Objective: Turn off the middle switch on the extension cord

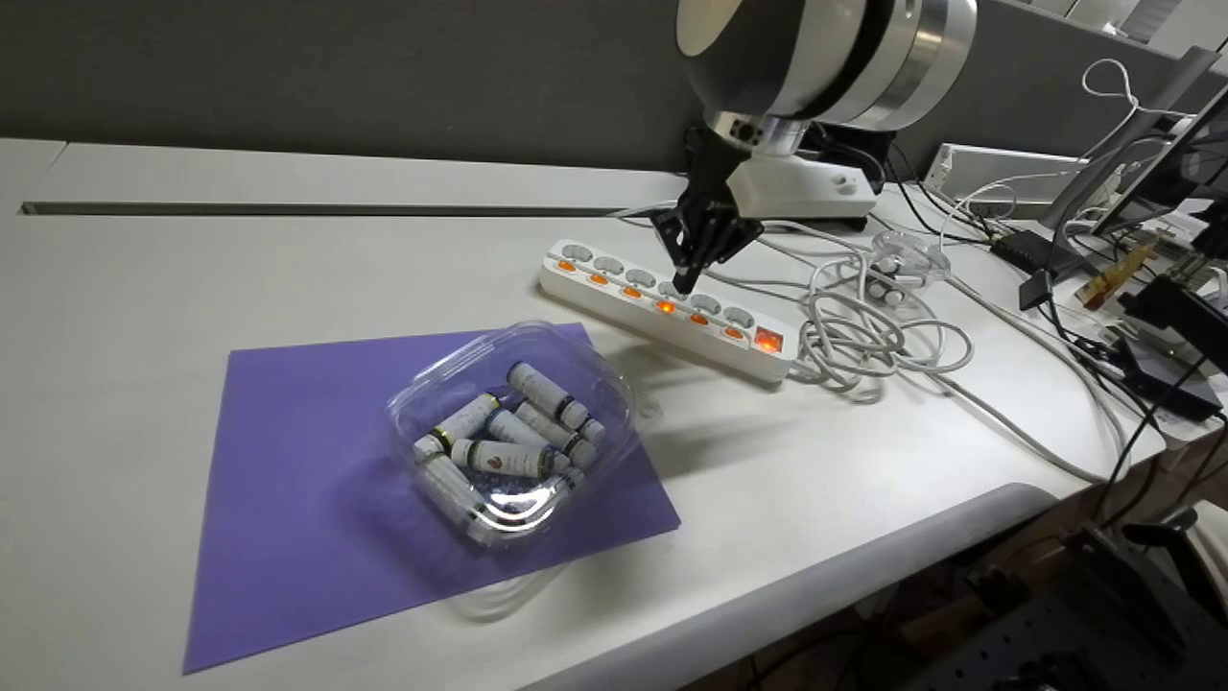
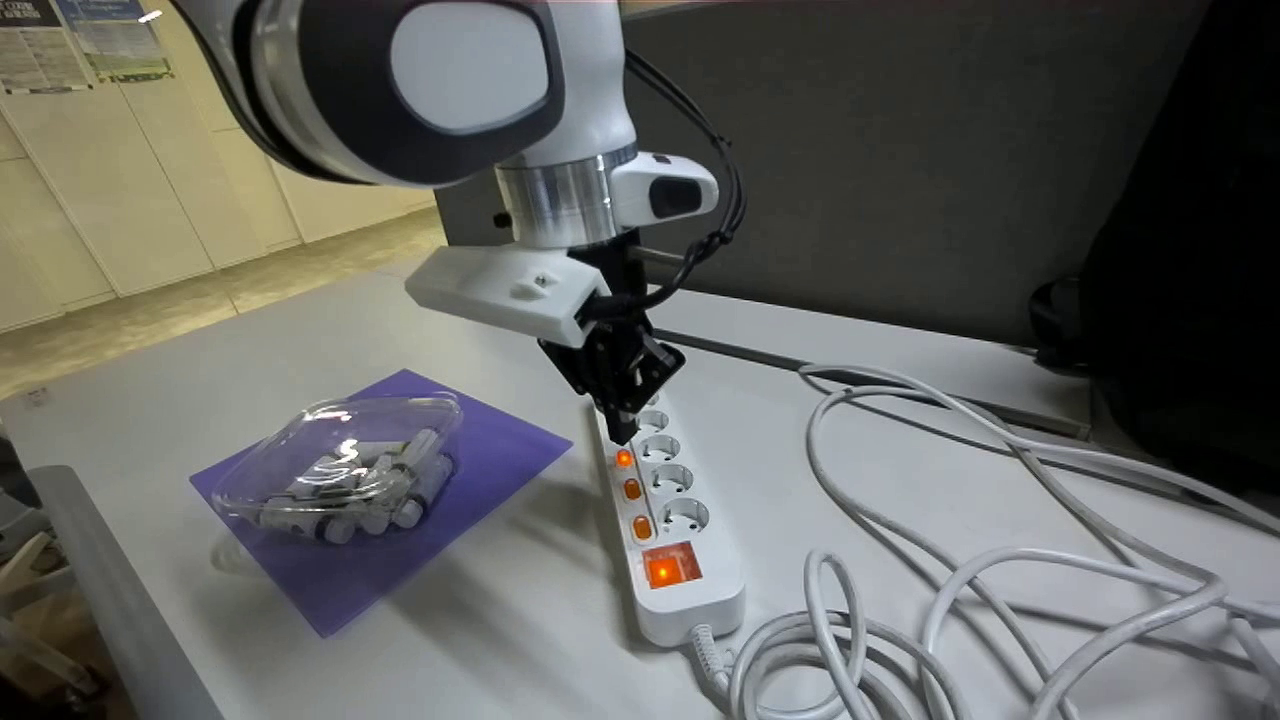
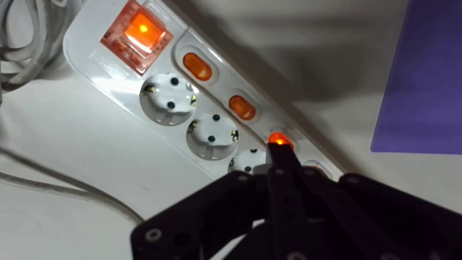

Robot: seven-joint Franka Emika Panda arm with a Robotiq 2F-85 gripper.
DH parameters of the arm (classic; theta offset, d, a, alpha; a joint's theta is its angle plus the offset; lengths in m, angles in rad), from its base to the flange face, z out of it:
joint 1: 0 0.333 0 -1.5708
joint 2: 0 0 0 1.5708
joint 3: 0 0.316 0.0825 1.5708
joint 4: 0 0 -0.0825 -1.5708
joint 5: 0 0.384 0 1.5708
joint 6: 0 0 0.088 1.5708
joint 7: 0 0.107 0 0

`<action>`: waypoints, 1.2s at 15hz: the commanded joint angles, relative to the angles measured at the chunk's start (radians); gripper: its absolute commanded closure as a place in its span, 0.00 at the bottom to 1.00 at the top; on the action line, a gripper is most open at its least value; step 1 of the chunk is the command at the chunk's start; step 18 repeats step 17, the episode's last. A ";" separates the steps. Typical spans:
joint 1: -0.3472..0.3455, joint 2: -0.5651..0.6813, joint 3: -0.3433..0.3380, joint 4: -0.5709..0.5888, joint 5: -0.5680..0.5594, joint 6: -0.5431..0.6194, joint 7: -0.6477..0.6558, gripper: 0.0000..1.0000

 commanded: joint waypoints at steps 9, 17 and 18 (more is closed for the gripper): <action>0.000 0.100 0.011 0.073 -0.019 -0.036 0.057 1.00; -0.064 0.133 0.058 0.139 0.059 -0.168 0.043 1.00; -0.064 0.133 0.058 0.139 0.059 -0.168 0.043 1.00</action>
